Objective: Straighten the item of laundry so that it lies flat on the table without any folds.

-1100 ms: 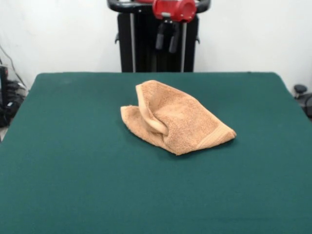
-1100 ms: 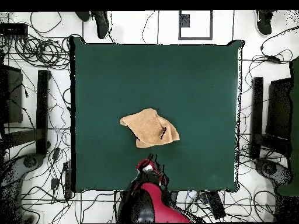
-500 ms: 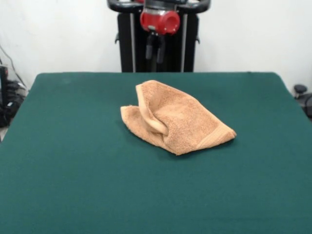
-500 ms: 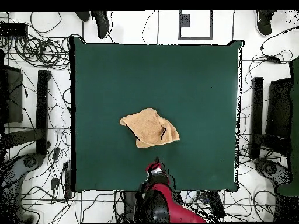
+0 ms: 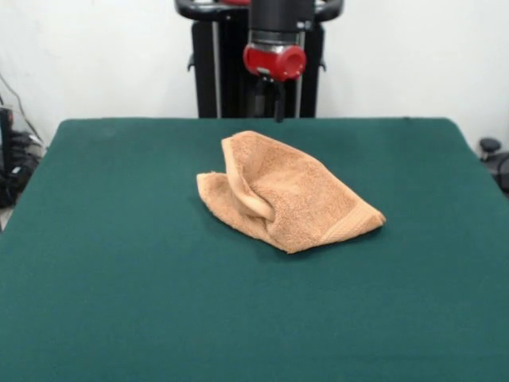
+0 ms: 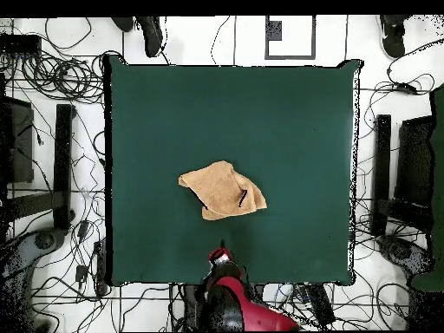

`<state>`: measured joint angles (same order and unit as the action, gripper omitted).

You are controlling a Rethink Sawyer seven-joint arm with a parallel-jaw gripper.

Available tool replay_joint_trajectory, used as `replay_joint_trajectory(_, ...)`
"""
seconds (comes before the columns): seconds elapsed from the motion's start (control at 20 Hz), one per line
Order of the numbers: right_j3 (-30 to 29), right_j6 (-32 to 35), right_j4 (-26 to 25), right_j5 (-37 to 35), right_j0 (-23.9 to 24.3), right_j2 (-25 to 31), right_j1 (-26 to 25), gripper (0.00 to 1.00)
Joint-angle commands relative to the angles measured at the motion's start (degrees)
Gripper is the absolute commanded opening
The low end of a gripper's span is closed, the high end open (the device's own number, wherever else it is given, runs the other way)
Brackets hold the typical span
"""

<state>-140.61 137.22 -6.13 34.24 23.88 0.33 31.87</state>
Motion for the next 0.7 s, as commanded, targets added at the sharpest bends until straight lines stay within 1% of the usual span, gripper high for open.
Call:
replay_joint_trajectory(0.05, 7.1, 15.5, 1.4, 6.6, -2.4, 7.7, -7.3, 1.00)
replay_joint_trajectory(0.35, 6.9, 14.6, 0.2, 5.8, 0.8, 9.3, -7.4, 1.00)
replay_joint_trajectory(0.55, 5.7, 13.9, 0.2, 2.9, 3.1, 10.4, -4.8, 1.00)
replay_joint_trajectory(0.7, 4.7, 12.8, 1.7, 1.6, 3.3, 9.7, -1.7, 1.00)
